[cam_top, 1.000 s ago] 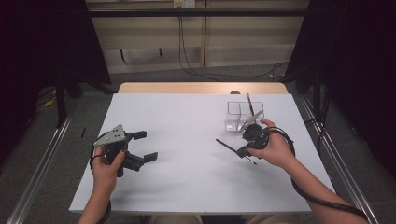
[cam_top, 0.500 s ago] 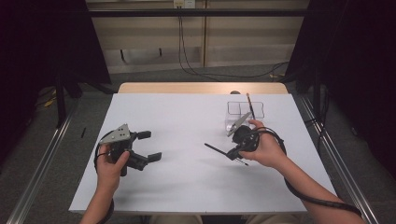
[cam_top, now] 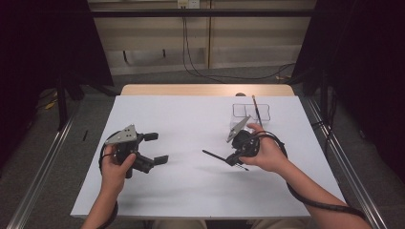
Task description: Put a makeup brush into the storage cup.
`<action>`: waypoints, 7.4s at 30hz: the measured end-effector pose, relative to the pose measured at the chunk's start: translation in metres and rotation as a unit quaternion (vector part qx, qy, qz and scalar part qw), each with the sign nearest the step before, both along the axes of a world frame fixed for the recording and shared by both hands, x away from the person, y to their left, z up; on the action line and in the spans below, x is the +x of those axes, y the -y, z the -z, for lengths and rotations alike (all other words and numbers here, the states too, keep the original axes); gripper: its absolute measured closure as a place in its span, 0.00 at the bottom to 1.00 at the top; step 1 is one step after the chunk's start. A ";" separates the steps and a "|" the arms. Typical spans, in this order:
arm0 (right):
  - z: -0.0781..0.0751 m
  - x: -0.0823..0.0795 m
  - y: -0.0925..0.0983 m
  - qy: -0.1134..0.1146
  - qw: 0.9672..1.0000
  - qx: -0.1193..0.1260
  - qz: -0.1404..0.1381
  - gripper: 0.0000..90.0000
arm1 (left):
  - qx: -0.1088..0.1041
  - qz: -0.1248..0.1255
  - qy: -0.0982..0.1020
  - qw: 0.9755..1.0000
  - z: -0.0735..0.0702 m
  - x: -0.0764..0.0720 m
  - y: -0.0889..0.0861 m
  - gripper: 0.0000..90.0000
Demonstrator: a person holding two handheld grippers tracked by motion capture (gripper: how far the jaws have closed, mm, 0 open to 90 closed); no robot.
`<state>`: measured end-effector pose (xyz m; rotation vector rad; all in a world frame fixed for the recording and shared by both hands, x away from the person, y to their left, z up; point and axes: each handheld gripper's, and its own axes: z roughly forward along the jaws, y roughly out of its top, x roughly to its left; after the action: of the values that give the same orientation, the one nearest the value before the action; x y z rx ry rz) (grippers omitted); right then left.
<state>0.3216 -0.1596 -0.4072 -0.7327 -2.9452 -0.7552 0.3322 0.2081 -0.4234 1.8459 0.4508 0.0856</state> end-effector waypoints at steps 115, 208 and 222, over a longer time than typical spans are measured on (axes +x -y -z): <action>-0.024 -0.001 -0.031 0.013 0.993 0.047 -0.107 0.84 | 0.304 0.227 -0.063 0.923 0.002 0.005 0.138 0.93; 0.000 0.001 0.023 0.105 0.925 0.361 0.057 0.32 | 0.070 0.125 -0.103 0.984 0.006 0.012 0.112 0.93; -0.006 0.001 0.021 0.086 0.920 0.375 0.071 0.74 | 0.058 0.126 -0.103 0.985 0.005 0.014 0.123 0.93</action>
<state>0.3229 -0.1810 -0.4011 -0.8151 -2.3937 -1.8780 0.3462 0.0854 -0.4282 2.0210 0.3555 -0.2582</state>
